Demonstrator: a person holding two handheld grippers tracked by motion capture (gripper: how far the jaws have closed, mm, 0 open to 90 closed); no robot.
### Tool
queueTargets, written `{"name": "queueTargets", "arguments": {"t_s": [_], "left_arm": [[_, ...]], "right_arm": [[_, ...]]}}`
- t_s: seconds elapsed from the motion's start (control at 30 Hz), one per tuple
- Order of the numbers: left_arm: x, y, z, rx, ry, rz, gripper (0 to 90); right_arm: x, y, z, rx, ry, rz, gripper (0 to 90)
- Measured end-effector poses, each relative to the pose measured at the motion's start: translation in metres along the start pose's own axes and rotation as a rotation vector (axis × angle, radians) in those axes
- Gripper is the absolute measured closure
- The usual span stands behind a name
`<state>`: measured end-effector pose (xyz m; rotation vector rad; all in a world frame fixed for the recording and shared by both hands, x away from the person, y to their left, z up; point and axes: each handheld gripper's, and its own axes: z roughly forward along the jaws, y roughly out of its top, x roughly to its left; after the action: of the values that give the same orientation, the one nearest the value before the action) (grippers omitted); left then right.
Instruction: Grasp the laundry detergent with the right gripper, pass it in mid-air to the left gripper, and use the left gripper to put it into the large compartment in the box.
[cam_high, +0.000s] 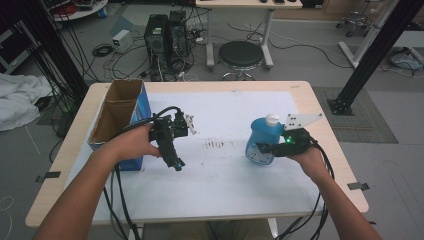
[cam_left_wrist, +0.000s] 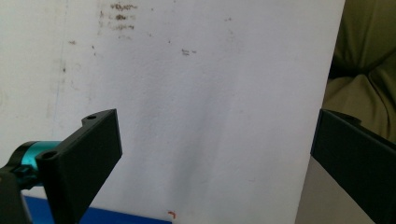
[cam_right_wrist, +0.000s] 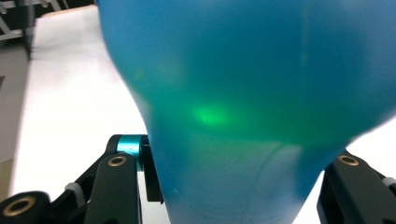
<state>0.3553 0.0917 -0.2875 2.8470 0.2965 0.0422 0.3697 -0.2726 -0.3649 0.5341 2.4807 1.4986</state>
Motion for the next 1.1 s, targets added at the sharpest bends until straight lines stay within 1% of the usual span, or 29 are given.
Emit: {"name": "queueTargets", "arguments": {"t_s": [0.13,0.23,0.33,0.43,0.53,0.7,0.8,0.93,1.1], "left_arm": [[-0.004,0.004,-0.004,-0.01,0.007,0.016,1.9],[-0.007,0.007,-0.005,-0.012,0.008,0.026,1.9],[-0.009,0.008,-0.007,-0.012,0.011,0.027,1.9],[-0.011,0.011,-0.01,-0.015,0.012,0.027,1.9],[-0.013,0.014,-0.014,-0.017,0.018,0.032,1.9],[-0.018,0.021,-0.019,-0.031,0.021,0.042,1.9],[-0.021,0.024,-0.02,-0.02,0.021,0.054,1.9],[-0.025,0.028,-0.024,-0.02,0.022,0.06,1.9],[-0.029,0.035,-0.031,-0.024,0.027,0.081,1.9]], "right_arm": [[0.008,0.014,-0.011,0.0,0.023,-0.012,45.2],[0.016,0.025,-0.018,0.0,0.036,-0.03,45.2],[0.025,0.034,-0.021,0.004,0.06,-0.049,45.1],[0.032,0.041,-0.021,0.021,0.091,-0.067,45.1],[0.036,0.044,-0.017,0.029,0.131,-0.083,45.1],[0.041,0.047,-0.008,0.04,0.181,-0.104,45.2],[0.044,0.05,-0.002,0.035,0.216,-0.113,45.2],[0.05,0.056,0.007,0.034,0.249,-0.137,45.2],[0.057,0.061,0.021,0.034,0.272,-0.162,45.2]]}}
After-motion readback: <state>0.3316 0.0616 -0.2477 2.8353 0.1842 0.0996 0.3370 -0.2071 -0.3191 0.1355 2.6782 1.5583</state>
